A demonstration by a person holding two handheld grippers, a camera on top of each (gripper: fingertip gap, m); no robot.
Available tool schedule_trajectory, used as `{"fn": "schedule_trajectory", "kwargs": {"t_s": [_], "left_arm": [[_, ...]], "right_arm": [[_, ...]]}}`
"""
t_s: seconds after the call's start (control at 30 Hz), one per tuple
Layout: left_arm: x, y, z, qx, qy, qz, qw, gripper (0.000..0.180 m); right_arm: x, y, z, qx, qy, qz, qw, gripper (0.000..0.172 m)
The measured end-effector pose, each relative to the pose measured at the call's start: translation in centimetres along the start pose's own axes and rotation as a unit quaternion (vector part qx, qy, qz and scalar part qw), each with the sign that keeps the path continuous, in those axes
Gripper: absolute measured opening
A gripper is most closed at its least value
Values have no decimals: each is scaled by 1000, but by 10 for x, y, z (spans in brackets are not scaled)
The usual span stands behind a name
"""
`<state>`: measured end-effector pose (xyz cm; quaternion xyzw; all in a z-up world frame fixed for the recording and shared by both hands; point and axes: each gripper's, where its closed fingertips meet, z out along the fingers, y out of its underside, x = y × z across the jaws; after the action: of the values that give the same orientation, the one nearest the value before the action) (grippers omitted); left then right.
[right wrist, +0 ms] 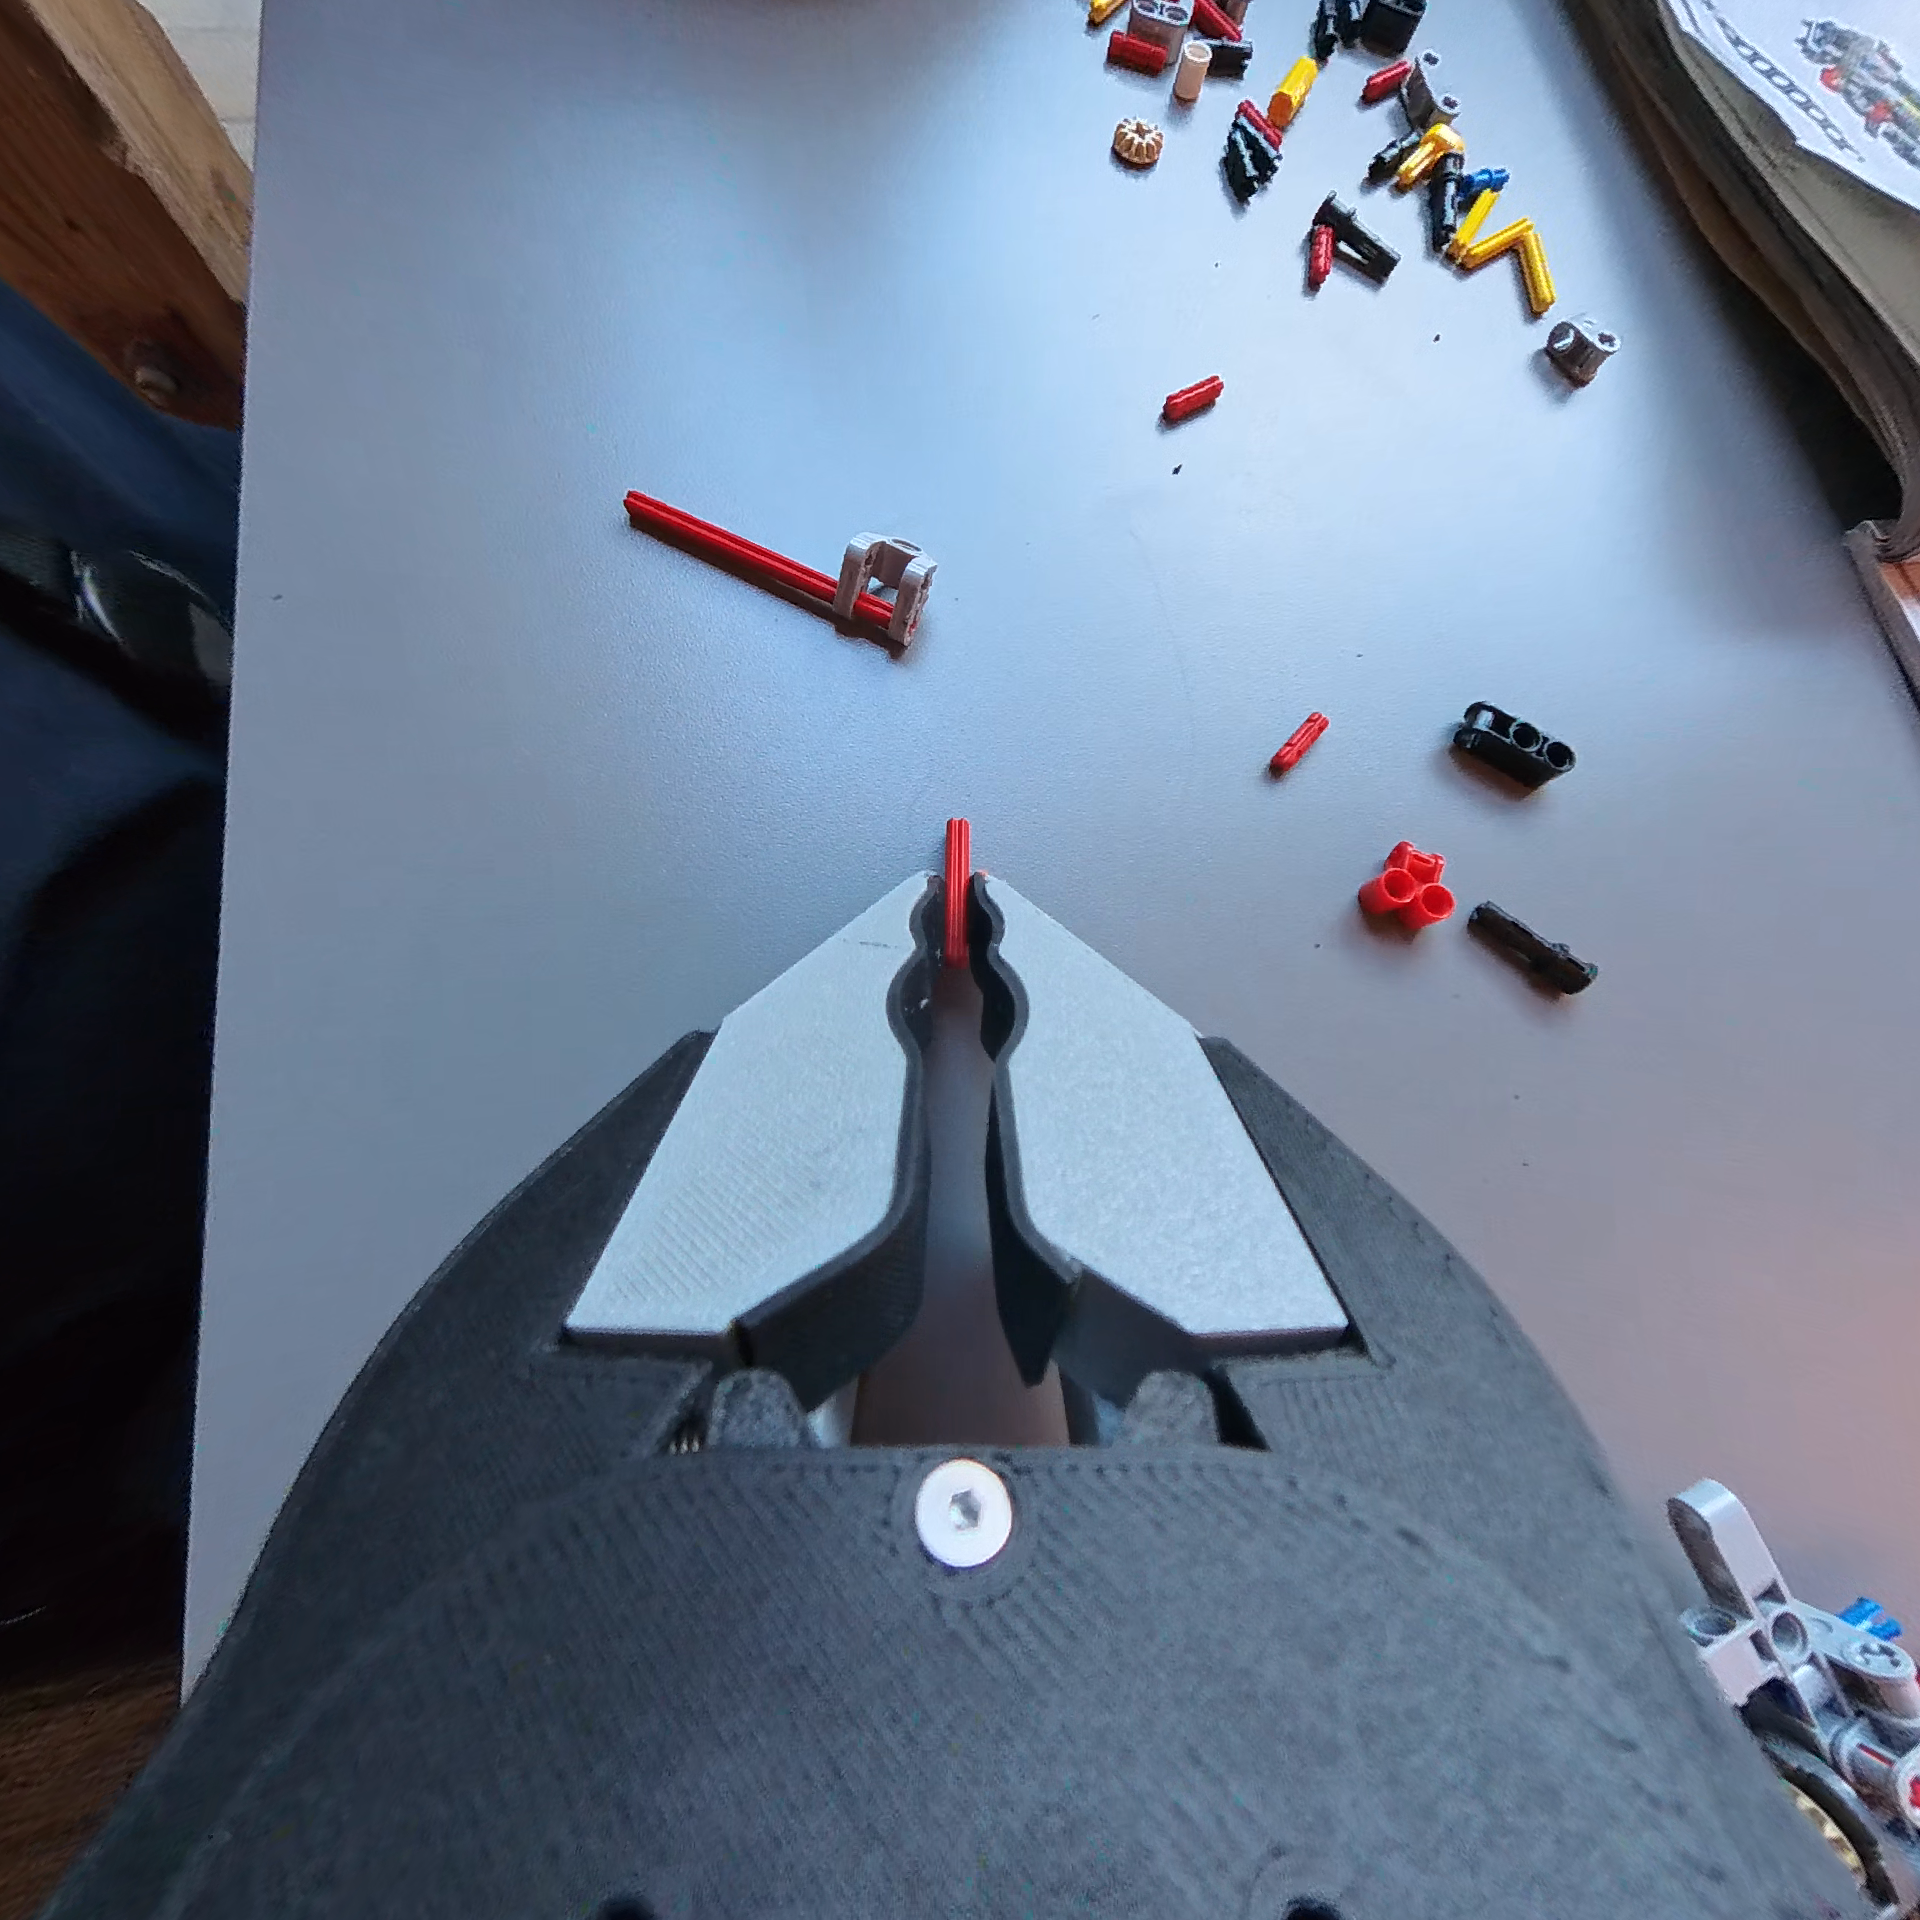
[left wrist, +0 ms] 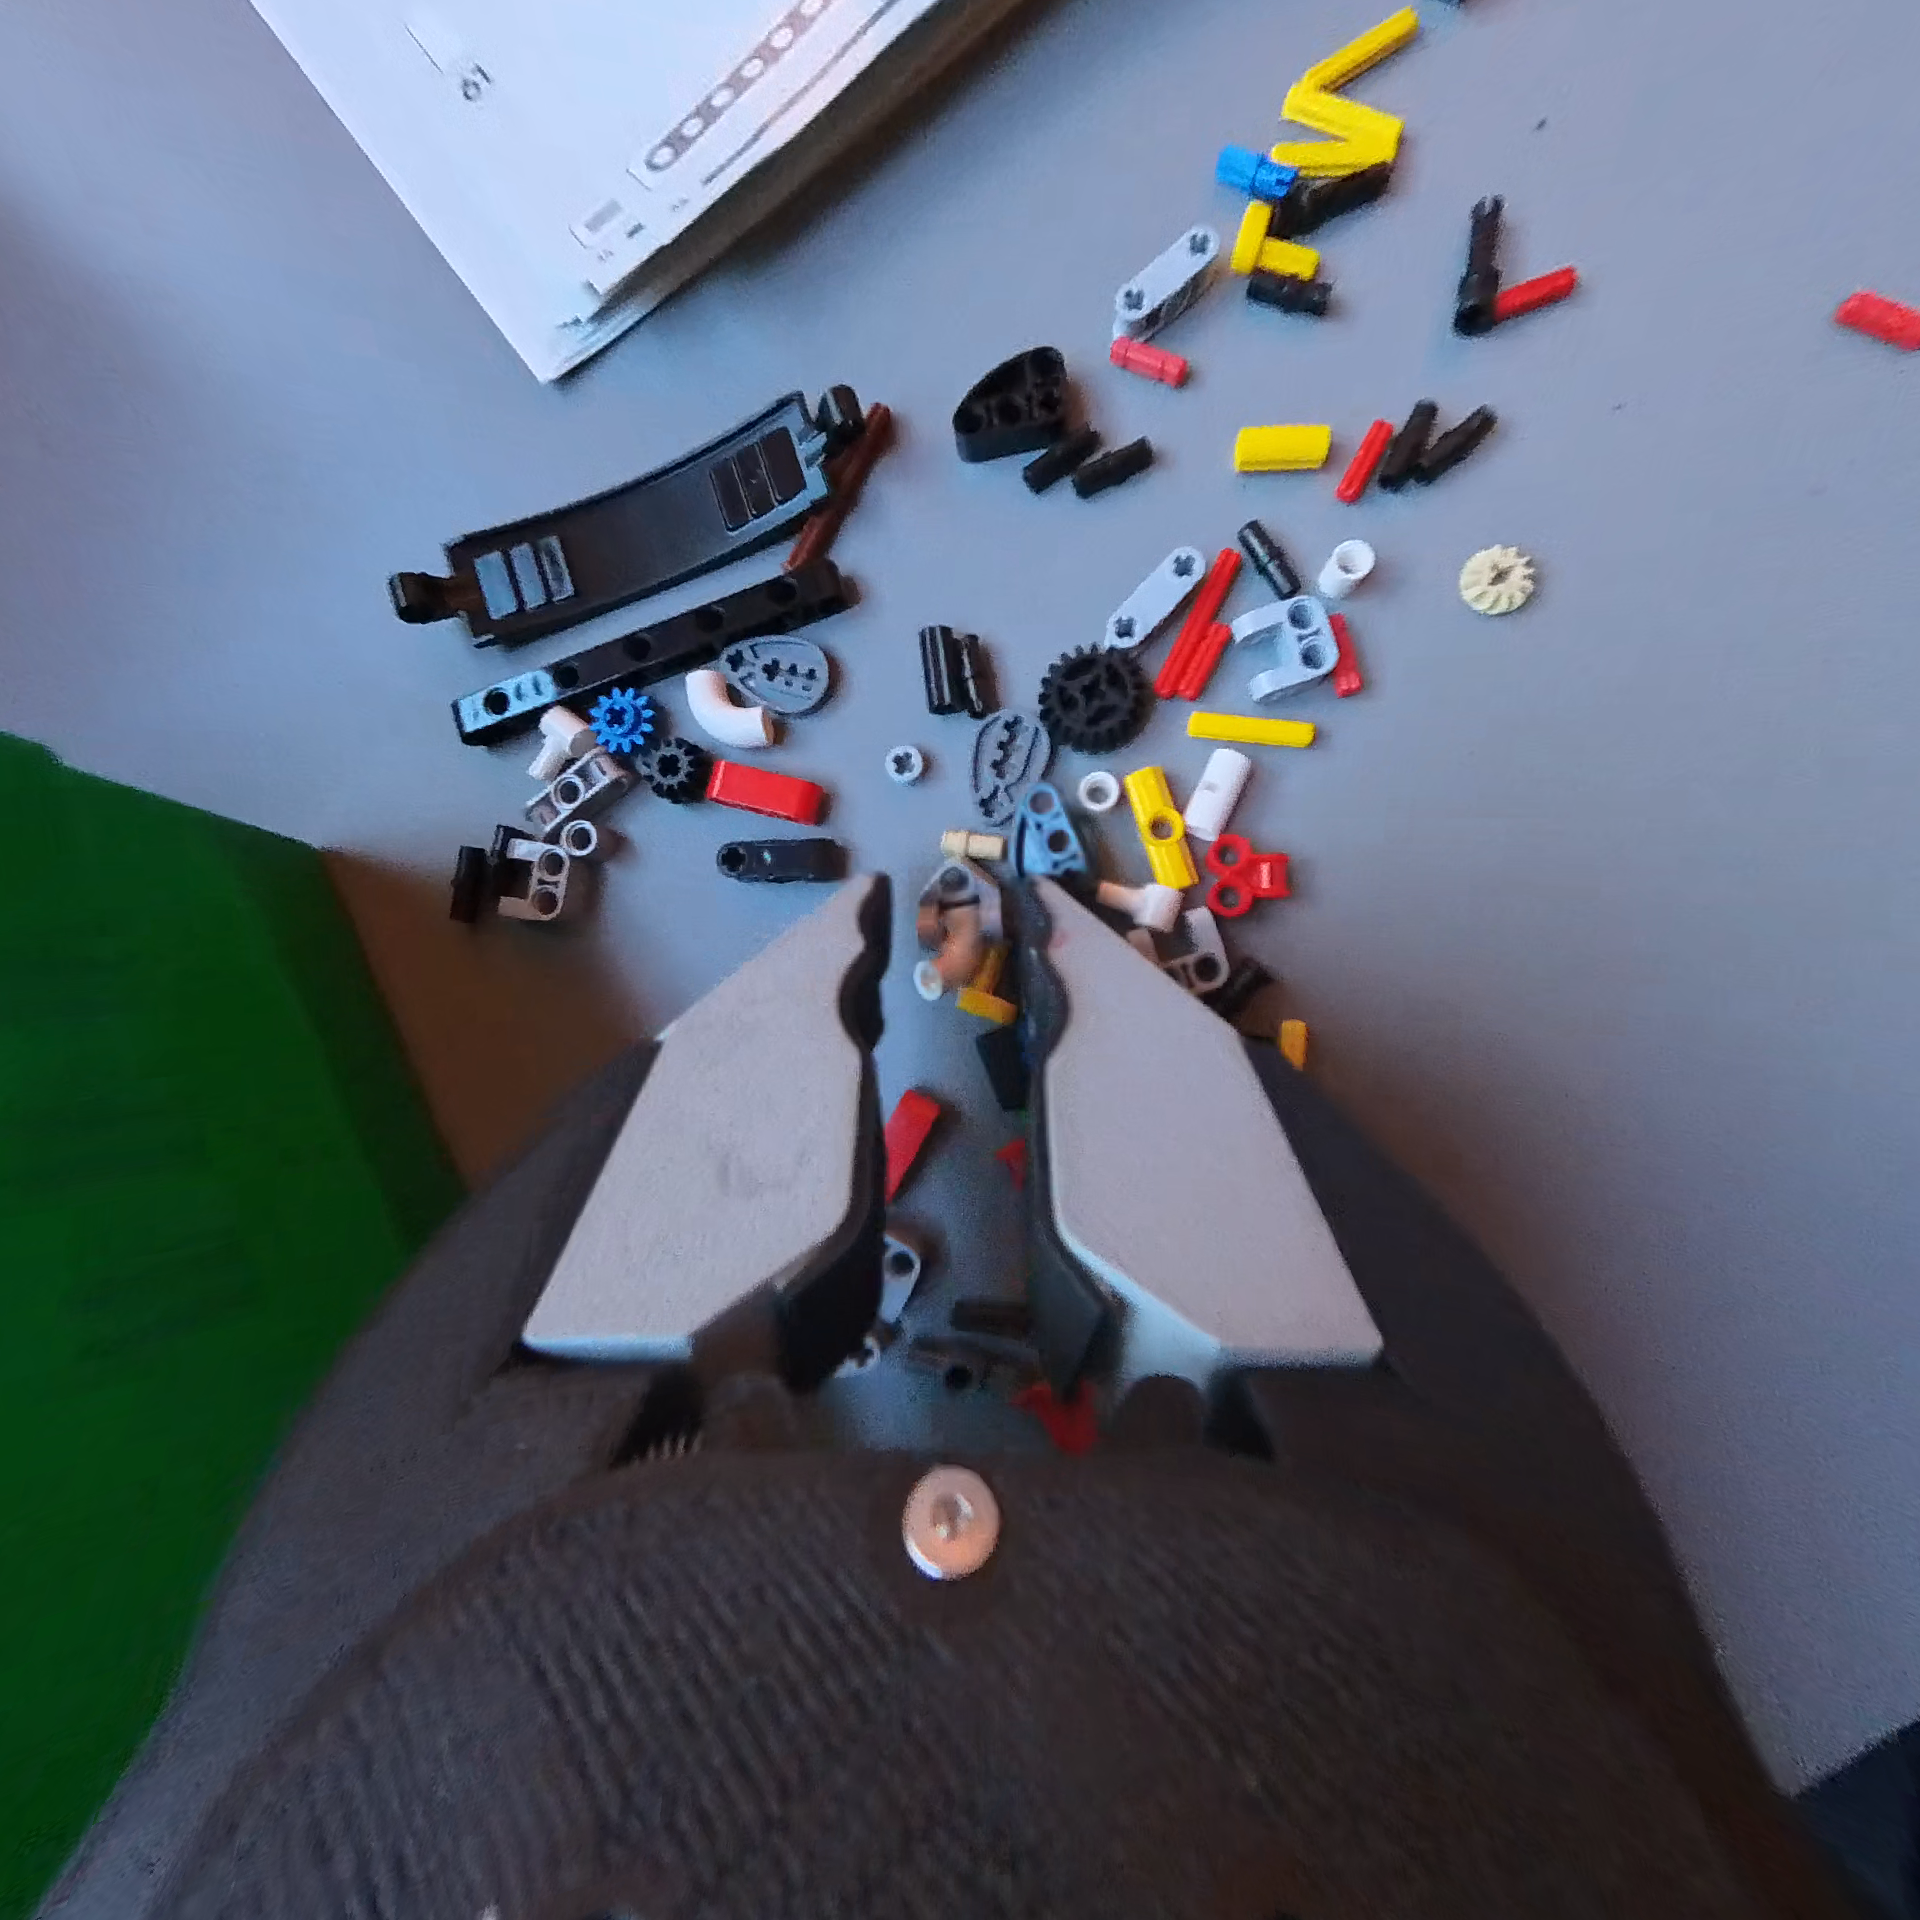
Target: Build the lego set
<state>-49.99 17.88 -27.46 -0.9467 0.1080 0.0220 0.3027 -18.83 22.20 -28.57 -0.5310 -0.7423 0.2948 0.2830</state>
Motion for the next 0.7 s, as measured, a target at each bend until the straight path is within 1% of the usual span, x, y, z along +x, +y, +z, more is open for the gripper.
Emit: {"fn": "schedule_trajectory", "kwargs": {"t_s": [0.03, 0.13, 0.17, 0.23, 0.3, 0.43, 0.53, 0.63, 0.7], "left_arm": [[1, 1, 2, -2, 11, -6, 1000, 14], [-1, 2, 1, -5, 17, -12, 1000, 11], [-3, 2, -1, 1, 14, -9, 1000, 2], [-2, -7, -8, 39, 22, -16, 999, 2], [2, -16, -17, 82, 54, -47, 994, 2], [15, -24, -27, 119, 111, -92, 982, 2], [43, -39, -39, 158, 164, -96, 969, 2], [93, -63, -42, 198, 242, -93, 945, 2], [133, -74, -35, 201, 283, -74, 935, 2]], "right_arm": [[0, 0, 0, 0, 0, -1, 1000, 1], [-1, 0, 0, 0, -1, -2, 1000, 1], [-1, 0, 0, 1, -1, -2, 1000, 1], [-1, -2, -2, 8, -2, 0, 1000, 1], [0, -3, -3, 14, -4, 4, 1000, 1], [-1, -2, -1, 7, -4, 1, 1000, 1], [-1, -1, -1, 3, -2, 0, 1000, 1], [-1, -1, 0, 3, -3, 2, 1000, 1], [-1, 0, 0, 1, -4, 2, 1000, 1]]}}
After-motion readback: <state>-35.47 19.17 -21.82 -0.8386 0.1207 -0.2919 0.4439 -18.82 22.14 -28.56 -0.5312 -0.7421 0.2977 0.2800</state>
